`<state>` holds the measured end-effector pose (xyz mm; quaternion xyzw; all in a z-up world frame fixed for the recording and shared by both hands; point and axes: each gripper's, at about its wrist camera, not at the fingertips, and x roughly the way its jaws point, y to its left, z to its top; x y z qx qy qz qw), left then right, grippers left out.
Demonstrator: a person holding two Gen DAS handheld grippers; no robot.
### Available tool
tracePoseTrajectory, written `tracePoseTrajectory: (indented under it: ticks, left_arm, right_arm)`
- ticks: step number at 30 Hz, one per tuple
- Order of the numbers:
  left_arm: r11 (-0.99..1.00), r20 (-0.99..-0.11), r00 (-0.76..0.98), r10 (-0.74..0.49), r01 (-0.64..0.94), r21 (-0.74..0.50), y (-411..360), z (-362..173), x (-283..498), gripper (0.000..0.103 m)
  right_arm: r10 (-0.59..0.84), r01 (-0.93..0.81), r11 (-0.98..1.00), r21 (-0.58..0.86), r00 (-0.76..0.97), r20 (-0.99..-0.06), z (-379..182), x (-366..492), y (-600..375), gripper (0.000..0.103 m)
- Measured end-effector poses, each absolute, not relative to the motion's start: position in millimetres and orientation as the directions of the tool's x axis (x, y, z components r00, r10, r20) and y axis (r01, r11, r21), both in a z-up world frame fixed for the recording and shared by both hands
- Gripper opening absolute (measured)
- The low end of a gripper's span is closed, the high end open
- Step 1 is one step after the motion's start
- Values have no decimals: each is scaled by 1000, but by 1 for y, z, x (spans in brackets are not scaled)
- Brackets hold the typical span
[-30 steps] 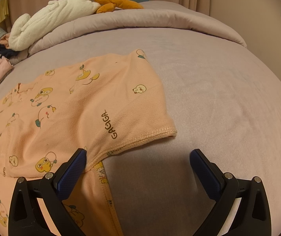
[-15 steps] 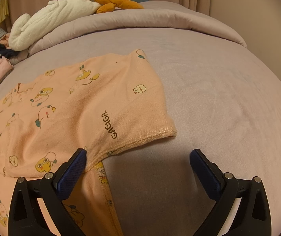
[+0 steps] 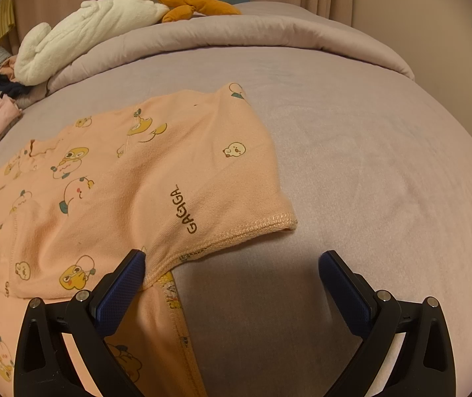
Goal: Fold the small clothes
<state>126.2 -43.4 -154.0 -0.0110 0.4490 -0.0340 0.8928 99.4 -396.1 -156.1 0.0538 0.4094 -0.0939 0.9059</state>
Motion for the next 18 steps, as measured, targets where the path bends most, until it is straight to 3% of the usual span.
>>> tracePoseTrajectory:
  ticks: [18]
  left_arm:
    - [997,-800,596,-74,50,-55,-43,-154,126,103]
  right_arm:
    - [-125,214,977,22,648,-751,-156,101,-396,102]
